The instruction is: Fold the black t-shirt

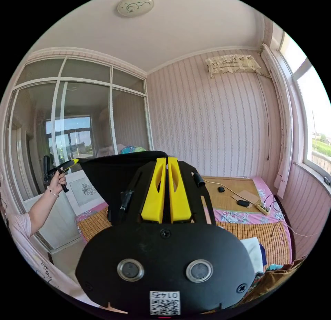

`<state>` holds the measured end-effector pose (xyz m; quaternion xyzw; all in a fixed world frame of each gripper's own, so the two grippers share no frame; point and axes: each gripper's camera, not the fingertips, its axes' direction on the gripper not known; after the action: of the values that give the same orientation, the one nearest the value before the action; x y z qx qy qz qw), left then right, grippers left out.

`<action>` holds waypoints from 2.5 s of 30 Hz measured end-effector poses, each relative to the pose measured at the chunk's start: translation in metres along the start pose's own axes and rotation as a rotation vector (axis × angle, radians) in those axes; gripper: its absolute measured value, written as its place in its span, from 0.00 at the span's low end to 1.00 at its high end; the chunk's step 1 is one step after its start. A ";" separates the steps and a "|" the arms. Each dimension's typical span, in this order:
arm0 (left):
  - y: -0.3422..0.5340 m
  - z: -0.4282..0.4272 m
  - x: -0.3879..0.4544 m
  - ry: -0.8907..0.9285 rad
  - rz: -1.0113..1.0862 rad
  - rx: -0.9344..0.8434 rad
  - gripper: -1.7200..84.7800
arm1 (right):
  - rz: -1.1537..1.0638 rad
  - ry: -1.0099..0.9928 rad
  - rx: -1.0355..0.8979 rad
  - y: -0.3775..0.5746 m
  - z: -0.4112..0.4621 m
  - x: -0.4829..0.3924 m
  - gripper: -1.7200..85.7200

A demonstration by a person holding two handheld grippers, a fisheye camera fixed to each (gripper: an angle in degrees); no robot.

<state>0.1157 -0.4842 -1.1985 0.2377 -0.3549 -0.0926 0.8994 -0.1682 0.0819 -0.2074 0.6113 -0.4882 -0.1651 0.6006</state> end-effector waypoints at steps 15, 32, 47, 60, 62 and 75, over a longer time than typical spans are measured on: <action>0.401 0.125 -0.171 -0.135 -0.284 -0.808 0.01 | 0.634 -0.103 -0.801 0.506 0.173 0.132 0.02; 0.540 0.132 -0.250 -0.052 -0.371 -1.097 0.01 | 0.506 0.048 -1.141 0.650 0.164 0.156 0.08; 0.573 0.128 -0.295 -0.079 -0.379 -1.133 0.01 | 0.273 0.079 -1.263 0.764 0.175 0.115 0.03; 0.579 0.122 -0.309 -0.104 -0.296 -1.184 0.01 | -0.722 -0.152 -1.437 0.866 0.188 0.003 0.09; 0.579 0.121 -0.310 -0.115 -0.288 -1.187 0.01 | -0.729 -0.200 -1.440 0.871 0.176 -0.001 0.05; 0.581 0.099 -0.311 -0.111 -0.271 -1.175 0.01 | -0.558 -0.245 -1.451 0.928 0.077 -0.013 0.04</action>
<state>-0.1807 0.0902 -1.0339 -0.2610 -0.2572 -0.3992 0.8405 -0.6051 0.2321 0.6010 0.1441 -0.1497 -0.6536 0.7278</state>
